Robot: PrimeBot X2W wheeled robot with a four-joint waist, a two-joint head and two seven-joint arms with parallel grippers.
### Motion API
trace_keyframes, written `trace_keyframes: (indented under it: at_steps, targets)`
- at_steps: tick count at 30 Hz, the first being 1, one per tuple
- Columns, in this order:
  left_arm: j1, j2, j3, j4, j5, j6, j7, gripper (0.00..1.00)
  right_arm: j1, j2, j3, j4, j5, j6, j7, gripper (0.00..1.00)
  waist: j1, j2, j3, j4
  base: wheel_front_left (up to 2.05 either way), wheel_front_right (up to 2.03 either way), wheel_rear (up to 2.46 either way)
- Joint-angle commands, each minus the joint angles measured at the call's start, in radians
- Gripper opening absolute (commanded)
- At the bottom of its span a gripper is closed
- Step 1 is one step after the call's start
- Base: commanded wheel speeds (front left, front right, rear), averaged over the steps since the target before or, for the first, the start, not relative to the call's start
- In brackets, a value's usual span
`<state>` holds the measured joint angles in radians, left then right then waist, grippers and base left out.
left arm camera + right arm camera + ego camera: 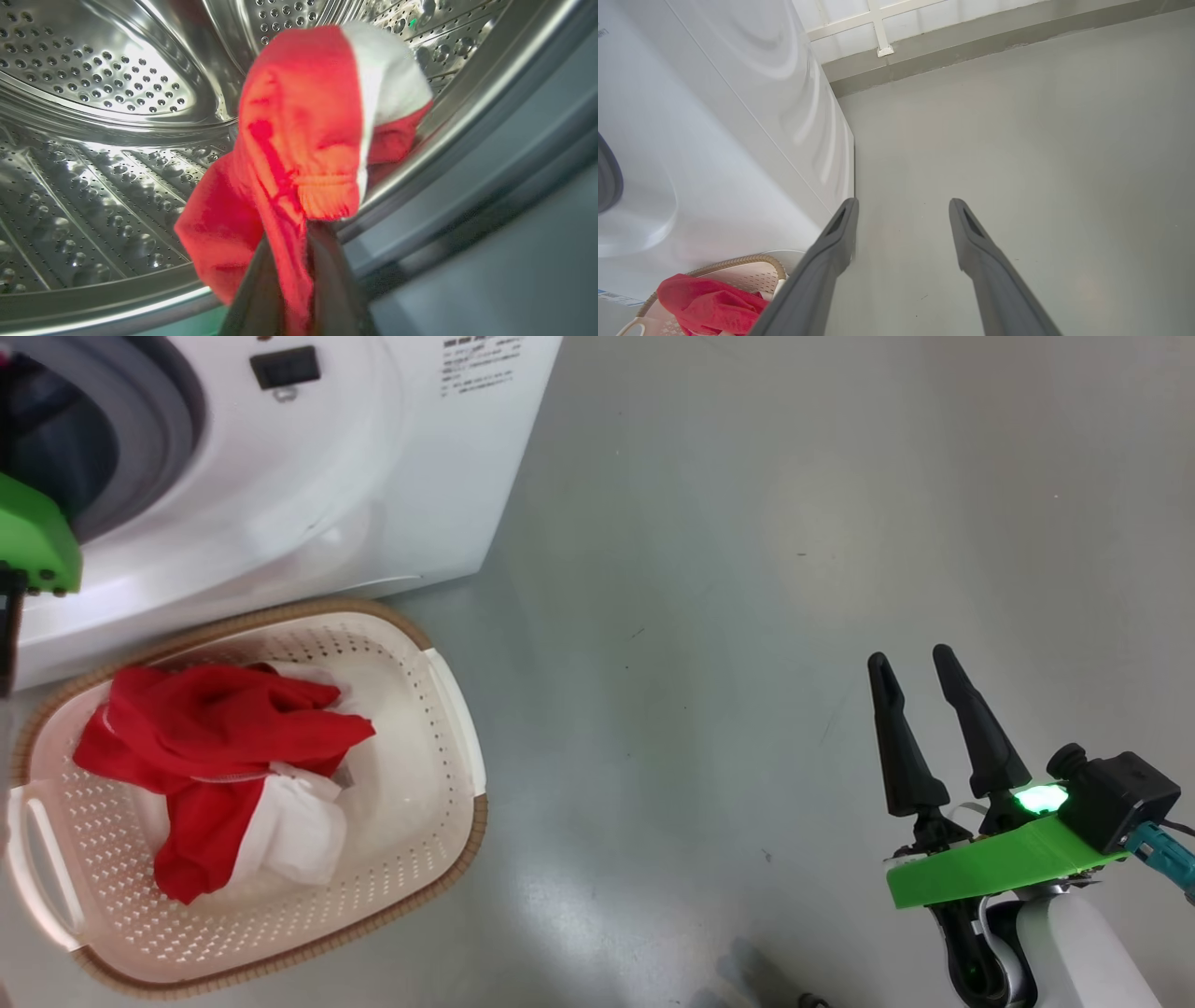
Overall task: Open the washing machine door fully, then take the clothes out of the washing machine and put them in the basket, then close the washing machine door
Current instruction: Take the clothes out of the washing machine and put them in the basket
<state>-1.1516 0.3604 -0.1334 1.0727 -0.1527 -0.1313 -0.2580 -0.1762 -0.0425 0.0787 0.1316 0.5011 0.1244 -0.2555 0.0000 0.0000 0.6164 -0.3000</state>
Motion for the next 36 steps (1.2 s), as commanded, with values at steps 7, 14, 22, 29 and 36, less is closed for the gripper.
trace_keyframes:
  at_steps: [7, 14, 22, 29, 36]
  targets:
    - [0.029, 0.021, 0.033, -0.094, -0.018, 0.008, -0.004, 0.00, -0.008, -0.008, 0.012, -0.025, -0.016, 0.006, -0.006, 1.00, 0.0000, 0.0000, -0.016, 0.038, 0.00, 0.00, 0.00]
    - [0.093, -0.009, 0.083, -0.187, -0.028, 0.018, -0.004, 0.00, -0.003, -0.008, 0.013, -0.018, -0.035, 0.006, -0.006, 1.00, 0.0000, 0.0000, -0.050, 0.069, 0.00, 0.00, 0.00]
    - [0.197, -0.060, 0.172, -0.314, -0.038, 0.021, -0.004, 0.00, 0.015, -0.008, 0.008, -0.007, -0.055, 0.006, -0.006, 1.00, 0.0000, 0.0000, -0.109, 0.104, 0.00, 0.00, 0.00]
    - [0.309, -0.117, 0.240, -0.431, -0.031, 0.014, -0.004, 0.00, 0.038, -0.008, 0.001, 0.005, -0.072, 0.006, -0.006, 1.00, 0.0000, 0.0000, -0.168, 0.140, 0.00, 0.00, 0.00]
    - [0.450, -0.182, 0.308, -0.562, -0.018, 0.005, -0.004, 0.00, 0.066, -0.008, -0.003, 0.014, -0.090, 0.006, -0.006, 1.00, 0.0000, 0.0000, -0.226, 0.182, 0.00, 0.00, 0.00]
